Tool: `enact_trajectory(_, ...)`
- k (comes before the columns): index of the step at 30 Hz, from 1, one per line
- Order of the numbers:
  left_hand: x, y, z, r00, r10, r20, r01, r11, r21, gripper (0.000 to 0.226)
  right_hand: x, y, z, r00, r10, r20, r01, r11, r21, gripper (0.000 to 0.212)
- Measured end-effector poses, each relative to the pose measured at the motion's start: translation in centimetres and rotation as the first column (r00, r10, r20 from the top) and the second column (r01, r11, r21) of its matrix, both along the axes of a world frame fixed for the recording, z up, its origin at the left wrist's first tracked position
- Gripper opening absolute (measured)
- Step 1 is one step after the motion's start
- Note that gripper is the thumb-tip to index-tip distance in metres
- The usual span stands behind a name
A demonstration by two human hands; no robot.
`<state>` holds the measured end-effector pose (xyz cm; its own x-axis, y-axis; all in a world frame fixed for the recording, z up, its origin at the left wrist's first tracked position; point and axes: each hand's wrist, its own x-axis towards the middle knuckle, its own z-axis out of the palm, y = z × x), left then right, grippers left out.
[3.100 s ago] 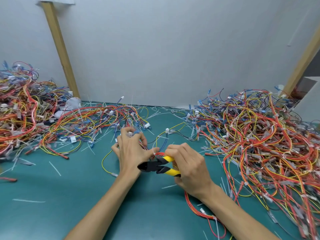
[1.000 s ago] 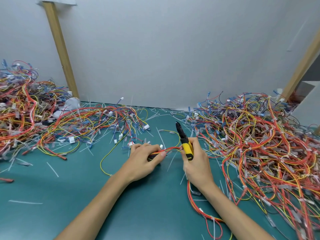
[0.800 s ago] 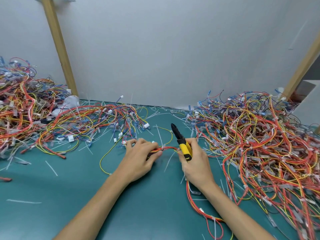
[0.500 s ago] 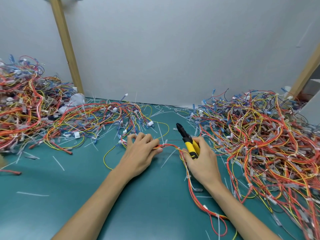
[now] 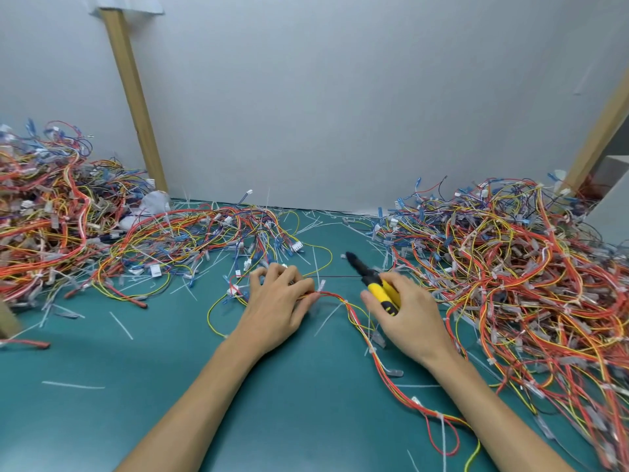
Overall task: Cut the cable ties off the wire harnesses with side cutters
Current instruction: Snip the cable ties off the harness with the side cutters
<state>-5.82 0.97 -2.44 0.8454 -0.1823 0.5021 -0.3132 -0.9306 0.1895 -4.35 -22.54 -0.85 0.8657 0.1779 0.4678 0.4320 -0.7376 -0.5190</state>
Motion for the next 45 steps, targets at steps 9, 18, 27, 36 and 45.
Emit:
enact_trajectory(9, 0.2, 0.2, 0.5, 0.993, 0.012, 0.116, -0.014, 1.000, 0.017, 0.018, 0.0, -0.2, -0.3, 0.995, 0.095, 0.025, -0.086, 0.962, -0.259, 0.050)
enact_trajectory(18, 0.0, 0.1, 1.0, 0.983, -0.002, 0.182, -0.013, 0.996, 0.085, 0.017, -0.1, 0.5, -0.7, 0.992, 0.099, 0.080, -0.068, 0.944, -0.324, 0.051)
enact_trajectory(27, 0.0, -0.1, 1.1, 0.977, -0.008, 0.213, -0.019, 0.992, 0.125, 0.017, -0.1, 0.7, -0.9, 0.983, 0.131, 0.125, -0.087, 0.948, -0.307, 0.048)
enact_trajectory(36, 0.0, 0.0, 1.0, 0.991, 0.012, 0.132, -0.023, 0.997, 0.078, 0.014, 0.4, 0.8, -1.0, 0.964, 0.140, 0.227, -0.064, 0.948, -0.312, 0.037)
enact_trajectory(45, -0.2, 0.3, 0.1, 0.997, 0.008, 0.071, -0.009, 1.000, 0.014, 0.018, 0.3, 1.0, -1.2, 0.961, 0.152, 0.230, -0.077, 0.949, -0.307, 0.035)
